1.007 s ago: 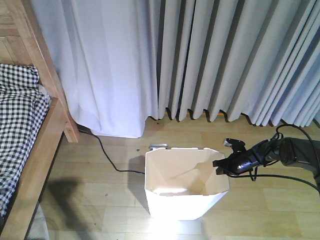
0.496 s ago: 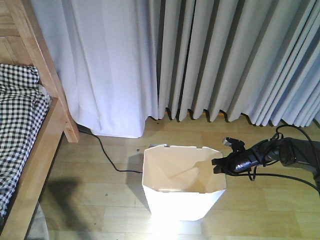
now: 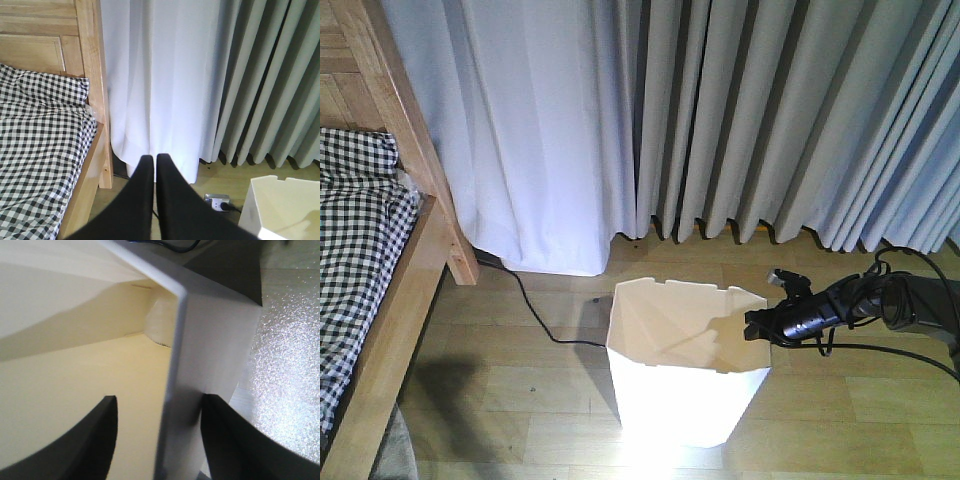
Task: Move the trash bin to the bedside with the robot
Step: 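Push the bin beside the bed frame near the curtains, then open the right gripper and lift it off the bin rim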
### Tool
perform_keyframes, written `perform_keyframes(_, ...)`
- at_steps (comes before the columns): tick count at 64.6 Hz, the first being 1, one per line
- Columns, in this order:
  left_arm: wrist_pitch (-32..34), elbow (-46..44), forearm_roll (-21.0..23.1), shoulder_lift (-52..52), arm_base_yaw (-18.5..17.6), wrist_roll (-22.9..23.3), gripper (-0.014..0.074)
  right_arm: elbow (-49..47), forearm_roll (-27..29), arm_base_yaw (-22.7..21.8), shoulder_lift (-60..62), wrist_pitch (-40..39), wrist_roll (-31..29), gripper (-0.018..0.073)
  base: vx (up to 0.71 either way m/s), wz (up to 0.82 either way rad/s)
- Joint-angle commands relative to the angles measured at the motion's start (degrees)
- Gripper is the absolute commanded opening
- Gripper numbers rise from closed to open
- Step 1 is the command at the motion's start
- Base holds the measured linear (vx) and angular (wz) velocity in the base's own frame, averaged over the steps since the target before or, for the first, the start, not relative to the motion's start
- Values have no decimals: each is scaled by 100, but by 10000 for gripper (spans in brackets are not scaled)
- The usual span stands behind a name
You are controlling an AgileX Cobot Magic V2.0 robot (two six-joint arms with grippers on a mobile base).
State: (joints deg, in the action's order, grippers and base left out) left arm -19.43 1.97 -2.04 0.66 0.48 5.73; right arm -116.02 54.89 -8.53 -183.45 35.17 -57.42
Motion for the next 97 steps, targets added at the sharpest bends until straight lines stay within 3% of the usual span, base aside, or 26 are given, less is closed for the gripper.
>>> perform_keyframes(1,418,19,13,-102,-5,25,-6,-93,142,4,432,291,-39,428,0,0)
perform_keyframes(20,418,19,13,-102,-5,25,-6,-303,23,2,439,451,36,536,0,0)
perform_keyframes(33,418,19,13,-102,-5,25,-6,-303,-122,-10,439,481,93,547,0,0)
perform_keyframes(43,418,19,13,-102,-5,25,-6,-303,-211,-86,439,1307,99,547,0,0)
perform_keyframes(53,418,19,13,-102,-5,25,-6,-303,252,-178,441,1022,178,547,0,0)
perform_keyframes(61,418,19,13,-102,-5,25,-6,-303,-178,-227,580,943,346,546,0,0)
perform_keyframes(67,418,19,13,-102,-5,25,-6,-173,-682,-202,792,602,926,546,0,0)
perform_keyframes(74,418,19,13,-102,-5,25,-6,301,-908,-190,1165,77,1347,546,0,-1)
perform_keyframes(90,418,19,13,-102,-5,25,-6,2577,-1007,-112,2548,-1613,1180,546,0,0)
perform_keyframes(97,418,19,13,-102,-5,25,-6,3563,-1028,-110,3236,-1946,825,546,0,0)
